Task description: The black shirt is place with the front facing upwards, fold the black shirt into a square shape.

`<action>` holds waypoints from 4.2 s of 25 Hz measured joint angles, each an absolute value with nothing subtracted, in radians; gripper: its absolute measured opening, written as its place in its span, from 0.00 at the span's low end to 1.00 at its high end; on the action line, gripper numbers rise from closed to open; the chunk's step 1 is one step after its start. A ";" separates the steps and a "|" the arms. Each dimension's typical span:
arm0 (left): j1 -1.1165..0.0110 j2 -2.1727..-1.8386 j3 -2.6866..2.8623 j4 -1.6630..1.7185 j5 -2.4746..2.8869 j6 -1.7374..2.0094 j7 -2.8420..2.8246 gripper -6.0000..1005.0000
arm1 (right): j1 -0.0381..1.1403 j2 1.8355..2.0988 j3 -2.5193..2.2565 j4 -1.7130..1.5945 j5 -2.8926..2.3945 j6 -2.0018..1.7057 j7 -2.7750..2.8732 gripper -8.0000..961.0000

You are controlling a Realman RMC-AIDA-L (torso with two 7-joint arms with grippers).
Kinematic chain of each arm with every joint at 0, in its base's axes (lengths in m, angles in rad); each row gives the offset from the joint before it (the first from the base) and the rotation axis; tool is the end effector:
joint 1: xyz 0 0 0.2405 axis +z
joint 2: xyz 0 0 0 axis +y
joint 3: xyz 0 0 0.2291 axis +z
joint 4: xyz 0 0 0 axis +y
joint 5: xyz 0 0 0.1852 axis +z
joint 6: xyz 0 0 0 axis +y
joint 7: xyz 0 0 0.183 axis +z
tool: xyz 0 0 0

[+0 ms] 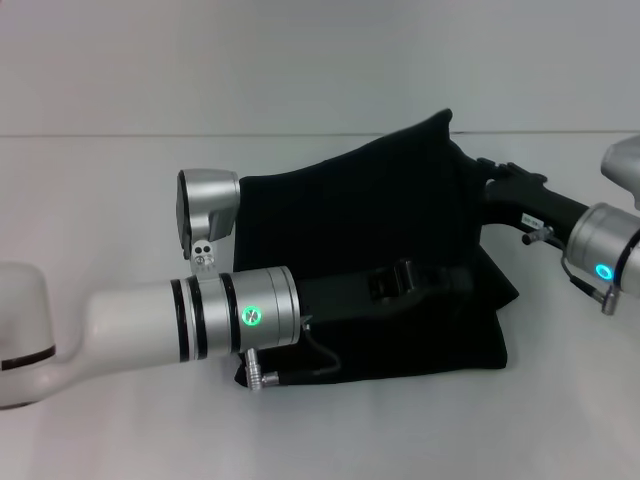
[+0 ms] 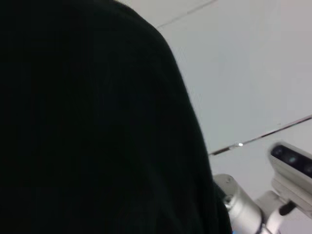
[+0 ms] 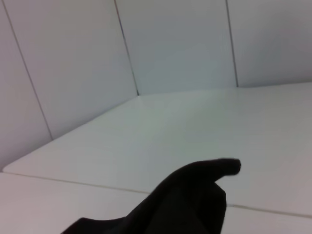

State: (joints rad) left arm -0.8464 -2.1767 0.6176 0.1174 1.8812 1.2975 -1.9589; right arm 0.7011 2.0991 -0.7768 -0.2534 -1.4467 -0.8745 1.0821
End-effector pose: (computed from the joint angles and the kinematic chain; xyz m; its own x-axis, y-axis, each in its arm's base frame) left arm -0.1193 0.3185 -0.1235 0.1344 0.9055 0.4025 0.8157 -0.3317 0.4739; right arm 0.2235 0.4037 -0.0477 0.6605 -0.3476 -0.6655 -0.7218 -0.5379 -0.4354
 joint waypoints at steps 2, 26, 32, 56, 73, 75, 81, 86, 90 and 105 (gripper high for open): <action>-0.850 -2.177 0.618 0.098 1.881 1.263 -1.947 0.07 | 0.690 2.099 -0.772 -0.256 -1.446 -0.874 1.075 0.95; -0.858 -2.177 0.557 0.023 1.848 1.119 -1.875 0.15 | 0.606 2.097 -0.564 -0.267 -1.407 -0.802 1.063 0.95; -0.824 -2.177 0.556 0.047 1.848 1.292 -1.794 0.37 | 0.539 2.092 -0.550 -0.268 -1.350 -0.962 1.061 0.95; -0.365 -2.158 0.526 0.632 1.864 1.637 -1.641 0.92 | 0.576 2.097 -0.791 -0.189 -1.544 -1.066 0.948 0.95; -0.368 -2.151 0.509 0.632 1.874 1.623 -1.736 0.92 | 0.536 2.092 -0.777 -0.203 -1.539 -1.147 0.943 0.95; -0.380 -2.141 0.492 0.636 1.899 1.612 -1.814 0.92 | 0.509 2.091 -0.779 -0.239 -1.539 -1.224 0.939 0.95; -0.455 -2.097 0.463 0.636 2.031 1.537 -2.145 0.92 | 0.414 2.088 -0.790 -0.340 -1.615 -1.418 0.933 0.95; -0.518 -2.084 0.483 0.630 2.115 1.457 -2.310 0.92 | 0.348 2.088 -0.790 -0.352 -1.716 -1.499 0.860 0.95; -0.563 -2.074 0.534 0.611 2.168 1.386 -2.395 0.92 | 0.319 2.090 -0.785 -0.346 -1.765 -1.484 0.829 0.95; -0.636 -2.072 0.682 0.567 2.194 1.213 -2.534 0.91 | 0.305 2.088 -0.778 -0.340 -1.776 -1.455 0.834 0.95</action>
